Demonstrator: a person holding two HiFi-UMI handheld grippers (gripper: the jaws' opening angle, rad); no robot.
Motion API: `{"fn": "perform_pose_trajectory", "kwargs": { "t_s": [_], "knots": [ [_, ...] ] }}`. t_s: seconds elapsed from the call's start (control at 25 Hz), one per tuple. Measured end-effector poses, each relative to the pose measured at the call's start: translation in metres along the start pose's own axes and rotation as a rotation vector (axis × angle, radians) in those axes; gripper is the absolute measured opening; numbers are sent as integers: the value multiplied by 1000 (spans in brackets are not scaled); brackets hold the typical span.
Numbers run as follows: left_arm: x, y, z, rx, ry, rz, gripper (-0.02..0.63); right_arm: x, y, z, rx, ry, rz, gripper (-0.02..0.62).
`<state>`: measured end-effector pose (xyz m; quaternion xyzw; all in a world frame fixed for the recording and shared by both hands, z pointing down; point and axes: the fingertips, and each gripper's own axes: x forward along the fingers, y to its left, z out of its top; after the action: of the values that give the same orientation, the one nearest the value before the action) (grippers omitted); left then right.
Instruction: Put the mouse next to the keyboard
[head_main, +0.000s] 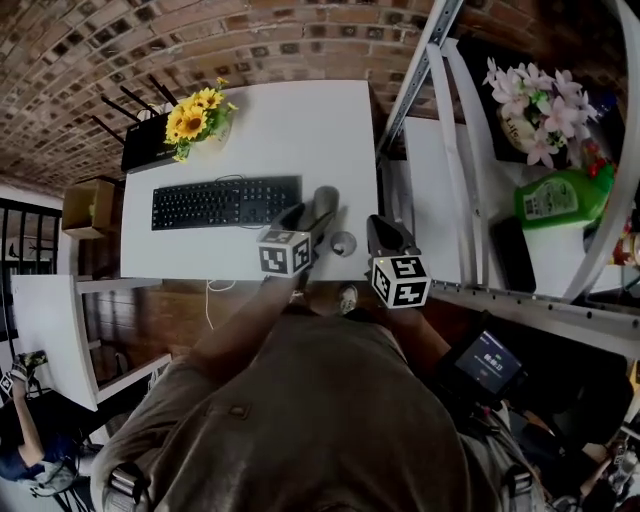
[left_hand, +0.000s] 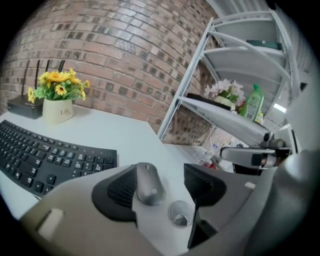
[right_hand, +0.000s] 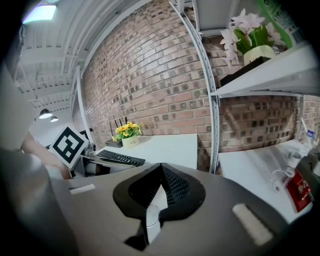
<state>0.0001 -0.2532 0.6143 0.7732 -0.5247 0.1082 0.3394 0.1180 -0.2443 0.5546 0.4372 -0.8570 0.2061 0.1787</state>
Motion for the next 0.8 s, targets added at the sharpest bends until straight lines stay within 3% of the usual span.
{"fn": "perform_pose_trajectory", "kwargs": {
  "t_s": [0.24,0.44,0.8],
  "knots": [
    [-54,-15,20,24,-169,-14,167,-11,20,2,-10,-25,76,12],
    [-98,-27,27,21,-278,-47,11,-18,41,-3,-25,-37,133,12],
    [-170,-18,18,72,-321,-126,2,-37,88,-8,0,-82,120,12]
  ]
}}
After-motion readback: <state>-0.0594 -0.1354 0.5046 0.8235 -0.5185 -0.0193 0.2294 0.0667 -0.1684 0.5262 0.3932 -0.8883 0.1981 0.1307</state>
